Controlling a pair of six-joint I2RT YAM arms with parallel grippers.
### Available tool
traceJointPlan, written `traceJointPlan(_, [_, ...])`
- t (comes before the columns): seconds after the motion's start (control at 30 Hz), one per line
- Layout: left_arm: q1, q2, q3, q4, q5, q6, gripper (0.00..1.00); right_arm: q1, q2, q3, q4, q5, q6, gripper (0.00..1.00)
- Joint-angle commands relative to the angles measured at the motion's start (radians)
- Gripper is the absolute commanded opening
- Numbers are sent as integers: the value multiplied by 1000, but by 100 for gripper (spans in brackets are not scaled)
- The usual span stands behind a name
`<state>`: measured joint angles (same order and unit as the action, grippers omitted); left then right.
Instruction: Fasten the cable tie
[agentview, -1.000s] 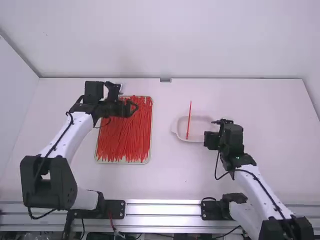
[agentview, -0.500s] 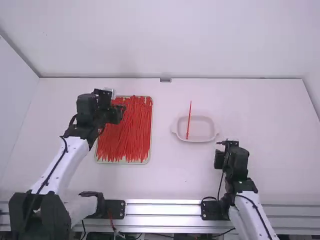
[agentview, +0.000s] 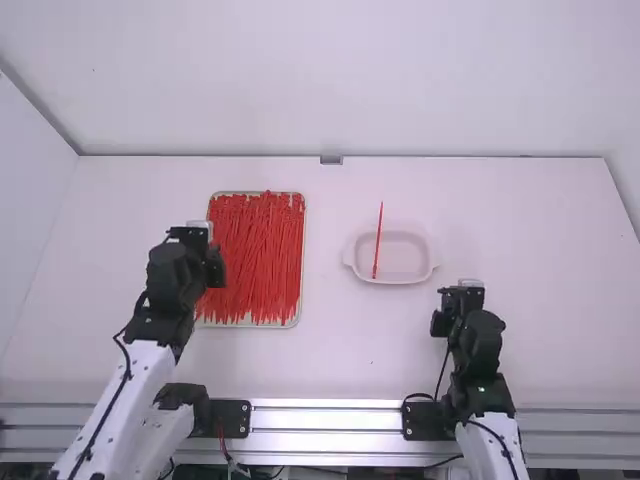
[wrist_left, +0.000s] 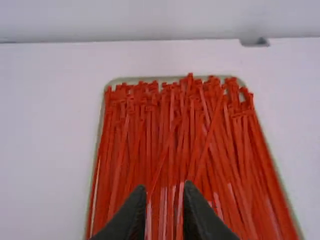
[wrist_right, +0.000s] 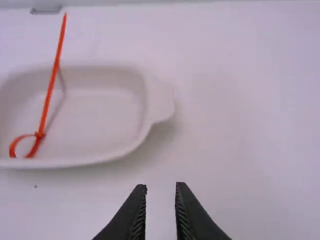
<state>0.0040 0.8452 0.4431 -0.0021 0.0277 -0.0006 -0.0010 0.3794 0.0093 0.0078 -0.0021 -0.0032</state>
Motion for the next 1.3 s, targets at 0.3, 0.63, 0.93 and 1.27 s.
traceJointPlan(0.3, [-4, -255, -245, 2, -28, 1, 0, 1, -191, -9, -8, 2, 3, 0])
traceJointPlan(0.63, [-4, -437, -426, 2, -28, 1, 0, 1, -316, -9, -8, 2, 3, 0])
traceJointPlan(0.93, [-4, -578, -443, 2, -28, 1, 0, 1, -379, -9, -8, 2, 3, 0])
traceJointPlan(1.27, [-4, -698, -443, 2, -28, 1, 0, 1, -379, -9, -8, 2, 3, 0])
